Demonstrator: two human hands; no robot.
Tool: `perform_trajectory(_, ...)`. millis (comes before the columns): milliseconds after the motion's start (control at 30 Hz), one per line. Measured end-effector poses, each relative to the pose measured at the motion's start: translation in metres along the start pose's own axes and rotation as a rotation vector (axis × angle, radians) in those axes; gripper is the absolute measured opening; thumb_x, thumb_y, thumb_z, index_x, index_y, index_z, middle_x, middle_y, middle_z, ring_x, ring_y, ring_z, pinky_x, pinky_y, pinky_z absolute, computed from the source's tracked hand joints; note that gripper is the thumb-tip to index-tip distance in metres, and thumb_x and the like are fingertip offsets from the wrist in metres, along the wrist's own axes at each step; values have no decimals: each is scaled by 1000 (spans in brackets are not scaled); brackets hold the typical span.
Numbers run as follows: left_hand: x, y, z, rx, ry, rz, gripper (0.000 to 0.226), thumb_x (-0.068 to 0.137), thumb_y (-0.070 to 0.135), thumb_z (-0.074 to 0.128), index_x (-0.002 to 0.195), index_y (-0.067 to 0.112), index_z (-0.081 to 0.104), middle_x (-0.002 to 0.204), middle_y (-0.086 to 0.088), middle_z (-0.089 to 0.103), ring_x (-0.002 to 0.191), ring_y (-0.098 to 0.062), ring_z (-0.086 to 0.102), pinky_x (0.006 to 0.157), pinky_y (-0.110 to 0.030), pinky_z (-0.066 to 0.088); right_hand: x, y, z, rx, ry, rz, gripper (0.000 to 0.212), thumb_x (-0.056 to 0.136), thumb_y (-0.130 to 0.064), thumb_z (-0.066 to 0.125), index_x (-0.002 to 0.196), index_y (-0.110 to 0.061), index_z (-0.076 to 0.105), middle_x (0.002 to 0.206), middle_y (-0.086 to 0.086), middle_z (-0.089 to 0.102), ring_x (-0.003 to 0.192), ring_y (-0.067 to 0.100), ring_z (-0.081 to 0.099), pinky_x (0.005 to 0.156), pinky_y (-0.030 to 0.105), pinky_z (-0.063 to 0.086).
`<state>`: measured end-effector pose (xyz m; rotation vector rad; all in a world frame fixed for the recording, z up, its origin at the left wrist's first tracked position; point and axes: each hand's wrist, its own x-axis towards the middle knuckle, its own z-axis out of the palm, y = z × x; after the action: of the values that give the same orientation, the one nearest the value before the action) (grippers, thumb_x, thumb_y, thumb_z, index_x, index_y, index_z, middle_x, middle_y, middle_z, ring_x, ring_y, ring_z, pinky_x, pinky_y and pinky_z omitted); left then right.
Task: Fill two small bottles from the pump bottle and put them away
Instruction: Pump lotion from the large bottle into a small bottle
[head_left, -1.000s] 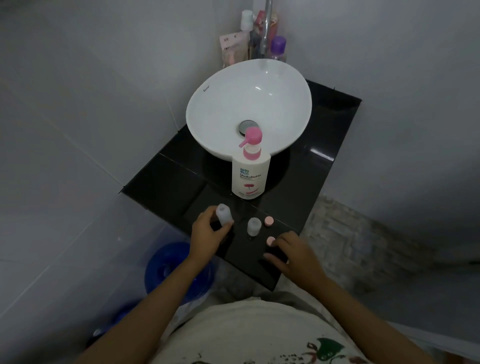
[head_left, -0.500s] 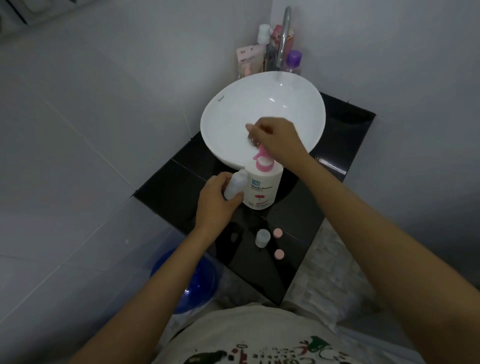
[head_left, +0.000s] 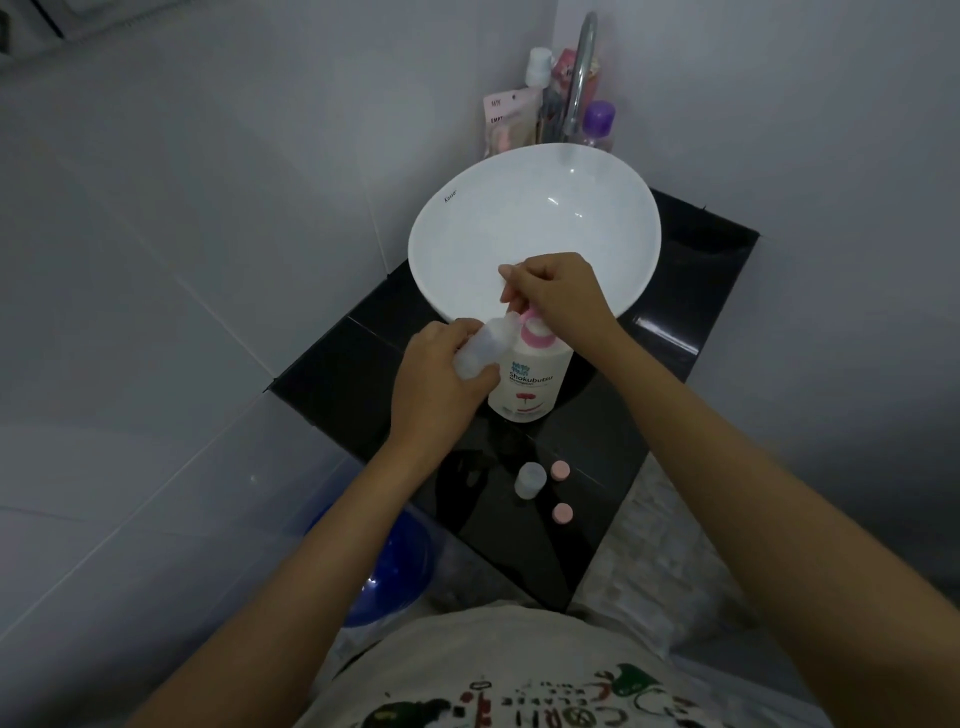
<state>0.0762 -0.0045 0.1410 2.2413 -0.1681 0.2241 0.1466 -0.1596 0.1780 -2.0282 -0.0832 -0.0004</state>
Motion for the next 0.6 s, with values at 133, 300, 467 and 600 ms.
perform_trajectory(133,1,4,-3,48,-7,36,32,77,31,68,109,28,61,89,8,53,84,-12,49,59,-15,28,1,0,1,-10,19,-5,34,91,-25,59,65,-6,70,60,6,67,56,11,61,70,25,53)
perform_trajectory(300,4,2,-6,42,-49,29,40,80,36,68,118,26,60,96,3,53,90,-12,47,65,-12,28,-1,-3,1,33,15,-1,36,90,-28,61,65,-4,71,58,6,67,57,12,62,73,30,54)
perform_trajectory(467,3,-3,-12,-132,-105,6,49,82,33,68,128,26,56,91,12,45,86,13,45,73,1,35,-4,0,-2,198,-9,40,42,95,-30,52,67,-7,73,62,9,69,60,12,64,69,26,53)
perform_trajectory(600,5,-4,-14,-191,-111,-4,51,81,30,69,130,23,56,94,15,47,89,13,45,76,-1,38,-7,4,4,270,20,97,41,98,-22,47,71,-4,72,64,7,68,59,9,63,67,19,52)
